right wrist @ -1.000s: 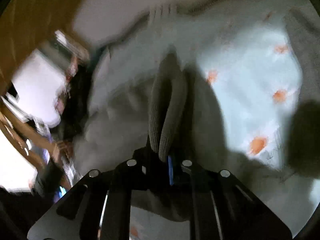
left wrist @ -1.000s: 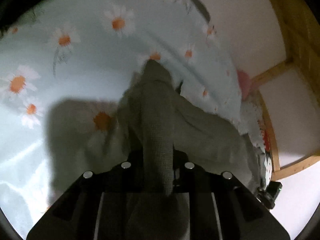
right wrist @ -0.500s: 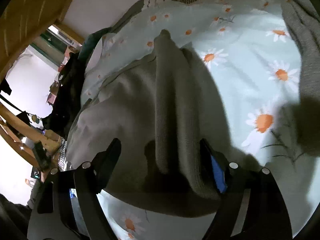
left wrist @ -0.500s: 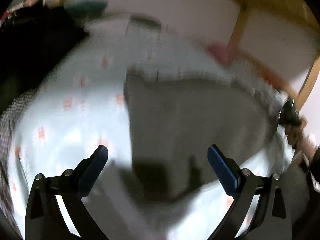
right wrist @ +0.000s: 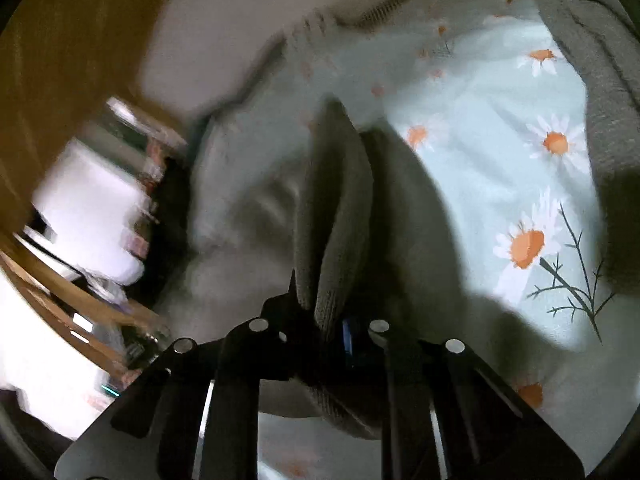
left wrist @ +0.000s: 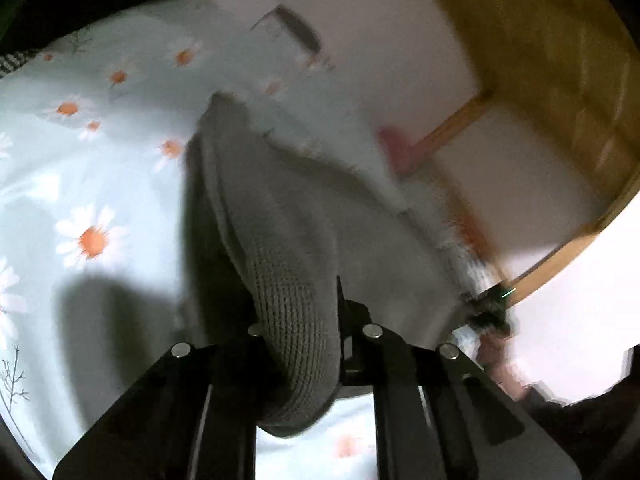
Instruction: Fold large clothes
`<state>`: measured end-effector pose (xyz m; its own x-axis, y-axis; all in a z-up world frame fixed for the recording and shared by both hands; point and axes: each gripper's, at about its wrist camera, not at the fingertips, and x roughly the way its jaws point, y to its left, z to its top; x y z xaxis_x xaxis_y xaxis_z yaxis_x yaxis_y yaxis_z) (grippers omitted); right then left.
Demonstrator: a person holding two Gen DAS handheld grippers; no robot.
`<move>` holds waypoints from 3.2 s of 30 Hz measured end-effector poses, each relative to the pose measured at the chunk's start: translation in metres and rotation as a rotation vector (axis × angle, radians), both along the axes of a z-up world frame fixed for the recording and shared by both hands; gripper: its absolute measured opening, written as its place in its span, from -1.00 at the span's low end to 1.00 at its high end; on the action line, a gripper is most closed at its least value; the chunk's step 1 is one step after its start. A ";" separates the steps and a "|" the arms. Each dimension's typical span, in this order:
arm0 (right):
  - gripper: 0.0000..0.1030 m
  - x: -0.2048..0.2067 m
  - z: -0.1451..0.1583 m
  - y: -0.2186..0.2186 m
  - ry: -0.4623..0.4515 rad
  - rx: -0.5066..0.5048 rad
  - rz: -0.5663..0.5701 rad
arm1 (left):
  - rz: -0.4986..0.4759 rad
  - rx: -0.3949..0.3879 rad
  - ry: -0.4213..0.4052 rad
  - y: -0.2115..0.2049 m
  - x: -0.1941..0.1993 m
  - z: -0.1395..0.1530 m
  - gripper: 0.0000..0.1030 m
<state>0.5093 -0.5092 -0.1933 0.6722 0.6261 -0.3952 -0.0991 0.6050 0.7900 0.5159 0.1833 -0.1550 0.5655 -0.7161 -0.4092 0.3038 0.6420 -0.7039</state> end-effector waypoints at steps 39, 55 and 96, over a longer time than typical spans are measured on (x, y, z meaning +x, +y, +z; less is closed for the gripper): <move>0.95 -0.030 0.033 0.135 0.074 -0.225 -0.098 | 0.225 0.703 0.083 -0.200 0.148 -0.048 0.92; 0.95 -0.064 -0.070 0.102 0.246 0.431 -0.253 | 0.236 0.716 0.067 -0.201 0.139 -0.039 0.92; -0.43 -0.056 -0.029 0.057 0.139 0.382 -0.437 | 0.294 0.705 -0.068 -0.209 0.041 0.013 0.91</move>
